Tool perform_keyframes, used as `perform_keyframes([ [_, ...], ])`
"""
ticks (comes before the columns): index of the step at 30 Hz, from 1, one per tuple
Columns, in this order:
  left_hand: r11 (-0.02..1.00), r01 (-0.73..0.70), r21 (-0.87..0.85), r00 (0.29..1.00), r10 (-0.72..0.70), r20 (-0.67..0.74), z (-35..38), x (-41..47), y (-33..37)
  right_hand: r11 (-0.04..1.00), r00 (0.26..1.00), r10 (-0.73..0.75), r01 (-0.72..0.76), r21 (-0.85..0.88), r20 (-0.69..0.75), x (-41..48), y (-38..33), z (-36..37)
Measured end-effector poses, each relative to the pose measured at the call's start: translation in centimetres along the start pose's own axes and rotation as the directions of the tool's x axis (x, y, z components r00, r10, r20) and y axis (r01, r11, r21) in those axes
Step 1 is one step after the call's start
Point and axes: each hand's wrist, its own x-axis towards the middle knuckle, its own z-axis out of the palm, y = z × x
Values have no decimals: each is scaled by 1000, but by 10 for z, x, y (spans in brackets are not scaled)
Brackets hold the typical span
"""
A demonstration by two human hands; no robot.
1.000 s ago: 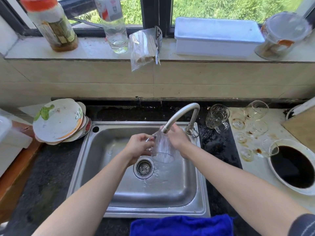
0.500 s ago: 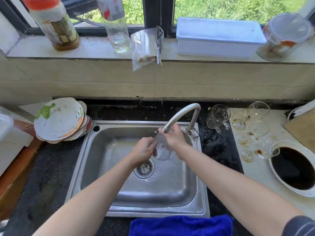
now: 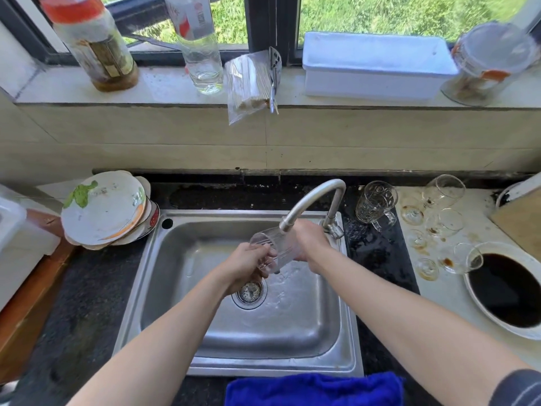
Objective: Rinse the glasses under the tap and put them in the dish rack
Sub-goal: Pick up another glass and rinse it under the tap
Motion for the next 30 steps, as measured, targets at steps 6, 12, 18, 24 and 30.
perform_keyframes([
  [6, 701, -203, 683, 950, 310, -36, -7, 2, 25, 980, 999, -5, -2, -200, -35, 2, -9, 1],
  [12, 961, -108, 256, 984, 141, -113, -2, 5, 13, 801, 896, -441, 366, -474, -54, -16, 17, 24],
  [18, 999, -19, -44, 996, 15, -93, 5, 0, 4, 933, 964, -241, 199, -298, -110, -6, 11, 0],
  [24, 985, 62, 159, 996, -72, 56, -1, -7, 8, 991, 999, -37, 40, -128, 26, -4, 3, 8],
  [30, 855, -43, 517, 985, 122, -119, -2, 2, 12, 935, 994, -76, 99, -340, 79, -10, 9, 9],
])
